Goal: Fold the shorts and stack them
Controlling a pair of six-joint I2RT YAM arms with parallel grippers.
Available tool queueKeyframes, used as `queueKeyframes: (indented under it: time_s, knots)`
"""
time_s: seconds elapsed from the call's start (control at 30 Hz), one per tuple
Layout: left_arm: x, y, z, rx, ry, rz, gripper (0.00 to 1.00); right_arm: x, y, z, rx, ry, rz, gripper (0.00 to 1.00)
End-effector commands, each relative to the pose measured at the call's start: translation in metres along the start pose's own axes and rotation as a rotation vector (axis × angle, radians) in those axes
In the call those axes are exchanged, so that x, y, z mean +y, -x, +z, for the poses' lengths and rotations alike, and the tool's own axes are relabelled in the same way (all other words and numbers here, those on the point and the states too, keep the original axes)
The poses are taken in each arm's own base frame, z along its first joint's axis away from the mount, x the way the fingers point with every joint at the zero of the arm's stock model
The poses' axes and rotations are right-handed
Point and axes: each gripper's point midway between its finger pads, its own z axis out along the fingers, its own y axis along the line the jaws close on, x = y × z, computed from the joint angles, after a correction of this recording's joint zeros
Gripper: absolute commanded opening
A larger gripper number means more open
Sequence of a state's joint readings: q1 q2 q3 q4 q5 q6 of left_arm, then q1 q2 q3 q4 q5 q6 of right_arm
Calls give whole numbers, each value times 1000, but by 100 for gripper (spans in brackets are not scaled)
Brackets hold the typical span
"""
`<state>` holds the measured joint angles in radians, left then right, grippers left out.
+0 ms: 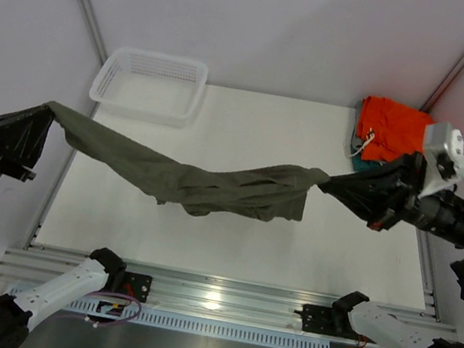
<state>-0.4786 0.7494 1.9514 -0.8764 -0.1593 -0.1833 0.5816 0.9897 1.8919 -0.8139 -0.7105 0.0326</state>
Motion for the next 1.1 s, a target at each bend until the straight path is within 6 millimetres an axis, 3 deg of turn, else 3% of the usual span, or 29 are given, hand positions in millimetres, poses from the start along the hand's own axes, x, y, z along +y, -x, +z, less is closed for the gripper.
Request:
queueKeyframes:
  time_s: [0.0,0.13,0.2,0.33,0.37,0.4,0.43,0.47,0.5,0.53,0.6,0.63,0.67,0.7,0.73,0.77,0.8,0.87,0.9,0.93,0.97,1.0,1.07]
  knots:
    - [-19,12,-5,-45,-98,-21,0,33,30,-14,-104,108,-40,0]
    - [-23,4,7,-21,-117,-21,0,31,27,-12,-87,100,-3,0]
    - [-22,-4,18,0,-107,-13,0,14,17,-2,-52,49,30,0]
    - [-15,-50,57,97,-63,4,0,-38,-31,23,83,-105,133,0]
    - [-13,-64,68,115,-53,7,0,-54,-55,31,132,-147,174,0]
    - [-7,-89,80,167,-26,13,0,-64,-66,36,145,-160,190,0]
    - [-5,-101,87,186,-19,14,0,-84,-77,37,158,-205,217,0]
    - [3,-143,96,272,6,23,0,-89,-90,38,174,-182,269,0]
    - [6,-156,106,287,22,19,0,-104,-120,39,217,-194,345,0]
    - [11,-170,112,309,49,23,0,-134,-130,31,199,-254,376,0]
    - [23,-227,126,402,86,21,0,-165,-164,25,202,-320,477,0]
    - [29,-242,131,426,91,3,0,-181,-176,21,204,-374,504,0]
    - [37,-270,133,481,106,-21,0,-207,-194,16,215,-460,553,0]
    - [39,-284,138,503,118,-78,0,-219,-208,15,225,-486,580,0]
    - [49,-329,144,581,139,-98,0,-232,-227,17,231,-508,605,0]
    - [51,-346,148,607,147,-115,0,-249,-254,20,264,-534,659,0]
    - [54,-362,153,627,161,-136,0,-258,-269,23,271,-542,686,0]
    - [67,-419,162,711,202,-147,0,-284,-300,27,279,-594,712,0]
    - [71,-435,166,731,218,-160,0,-302,-331,29,317,-619,765,0]
    - [76,-450,169,749,236,-166,0,-309,-344,33,332,-618,782,0]
    - [84,-477,172,794,260,-171,0,-318,-351,37,337,-617,789,0]
    - [88,-484,176,797,273,-183,0,-328,-374,38,371,-633,827,0]
    - [103,-498,182,797,311,-195,0,-346,-378,41,368,-661,801,0]
